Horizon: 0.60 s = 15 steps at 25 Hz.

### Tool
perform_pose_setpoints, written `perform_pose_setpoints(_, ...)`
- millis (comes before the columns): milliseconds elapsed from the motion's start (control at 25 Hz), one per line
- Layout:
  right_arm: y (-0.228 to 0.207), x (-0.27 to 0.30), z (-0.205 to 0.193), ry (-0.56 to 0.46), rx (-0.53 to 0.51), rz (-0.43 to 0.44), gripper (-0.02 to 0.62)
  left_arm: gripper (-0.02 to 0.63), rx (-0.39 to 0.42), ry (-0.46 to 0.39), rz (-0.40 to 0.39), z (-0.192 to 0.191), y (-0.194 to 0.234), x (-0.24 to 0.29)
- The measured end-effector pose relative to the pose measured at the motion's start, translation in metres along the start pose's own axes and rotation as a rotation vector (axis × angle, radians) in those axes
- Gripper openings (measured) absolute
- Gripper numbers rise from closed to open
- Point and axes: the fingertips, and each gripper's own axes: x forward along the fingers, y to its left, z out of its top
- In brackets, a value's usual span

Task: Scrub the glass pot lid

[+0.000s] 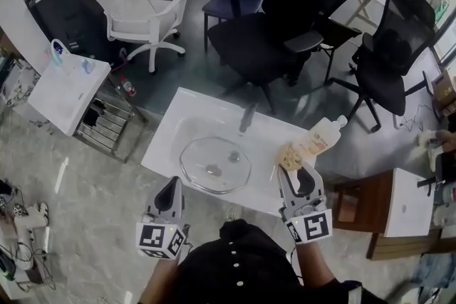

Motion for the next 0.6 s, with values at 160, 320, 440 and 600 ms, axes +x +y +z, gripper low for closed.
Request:
perform_pose_setpoints(160,-0.021,0.024,-0.004,0.003,0.012,0.009,0.143,0.026,-0.041,0.056,-0.003,0.000,0.006,0.033)
perform_pose_setpoints(320,-0.041,0.044,-0.009,-0.004,0.023,0.016,0.143,0.026,-0.054,0.065,-0.006,0.007,0.009,0.060)
perform_pose_setpoints(440,-0.050,0.054,-0.012,-0.004,0.030,0.031,0.143,0.026,-0.062,0.061,-0.004,0.011,0.008,0.072)
perform_pose_setpoints(600,-0.053,0.065,-0.016,0.004,0.040,0.049,0.143,0.026,-0.075,0.092,0.005,0.003,0.013,0.081)
